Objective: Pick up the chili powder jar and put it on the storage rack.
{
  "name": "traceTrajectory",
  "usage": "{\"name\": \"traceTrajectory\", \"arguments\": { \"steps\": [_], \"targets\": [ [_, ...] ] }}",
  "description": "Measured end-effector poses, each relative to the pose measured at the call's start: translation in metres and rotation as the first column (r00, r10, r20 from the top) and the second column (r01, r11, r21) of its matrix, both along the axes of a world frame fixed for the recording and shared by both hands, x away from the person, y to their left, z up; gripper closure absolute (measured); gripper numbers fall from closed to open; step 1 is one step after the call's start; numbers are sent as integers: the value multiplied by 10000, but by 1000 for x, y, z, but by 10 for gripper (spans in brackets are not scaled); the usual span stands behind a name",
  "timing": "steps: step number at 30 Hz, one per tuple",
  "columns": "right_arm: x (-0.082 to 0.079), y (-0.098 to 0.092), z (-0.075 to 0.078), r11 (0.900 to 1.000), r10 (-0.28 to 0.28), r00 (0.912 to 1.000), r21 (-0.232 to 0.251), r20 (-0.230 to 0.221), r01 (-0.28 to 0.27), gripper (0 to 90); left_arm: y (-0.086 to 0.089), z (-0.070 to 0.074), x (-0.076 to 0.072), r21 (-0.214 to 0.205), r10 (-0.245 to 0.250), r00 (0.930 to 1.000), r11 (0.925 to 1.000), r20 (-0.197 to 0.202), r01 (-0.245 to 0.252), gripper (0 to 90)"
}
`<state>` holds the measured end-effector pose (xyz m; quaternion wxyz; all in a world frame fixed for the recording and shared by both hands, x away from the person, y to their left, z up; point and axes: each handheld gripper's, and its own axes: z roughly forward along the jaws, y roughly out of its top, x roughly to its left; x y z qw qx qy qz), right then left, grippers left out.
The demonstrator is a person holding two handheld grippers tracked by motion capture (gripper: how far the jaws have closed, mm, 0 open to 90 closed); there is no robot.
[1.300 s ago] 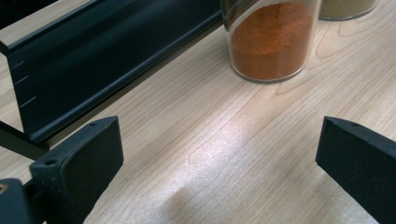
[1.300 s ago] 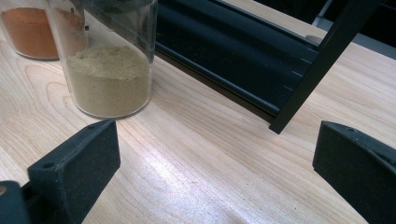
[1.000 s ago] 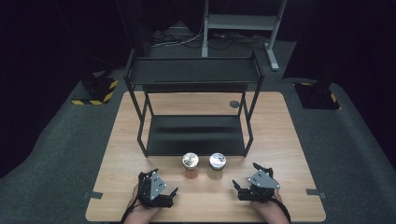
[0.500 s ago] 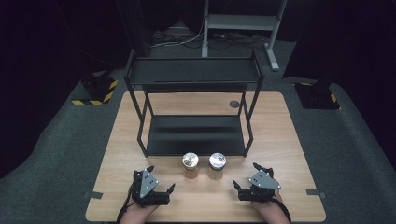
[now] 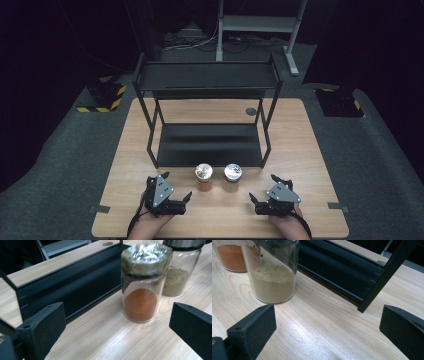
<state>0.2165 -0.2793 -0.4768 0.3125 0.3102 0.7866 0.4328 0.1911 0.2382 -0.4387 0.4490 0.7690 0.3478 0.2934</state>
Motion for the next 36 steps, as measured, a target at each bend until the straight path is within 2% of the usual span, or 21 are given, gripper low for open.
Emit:
{"name": "traceTrajectory", "arguments": {
  "steps": [7, 20, 36],
  "targets": [
    [0, -1, 0, 10000, -5, 10000, 51, -9, 6, 0, -9, 5, 10, -117, -214, 9998, 9997, 61, 214, 9],
    [1, -2, 0, 9999, 4, 10000, 116, -44, -3, 0, -23, 3, 22, -379, -523, 9986, 9979, 107, 527, 9],
    [1, -3, 0, 9999, 111, 9999, 126, -45, -111, 0, -29, -9, 38, -1231, -811, 9967, 9891, 42, 810, 6]
  ]
}}
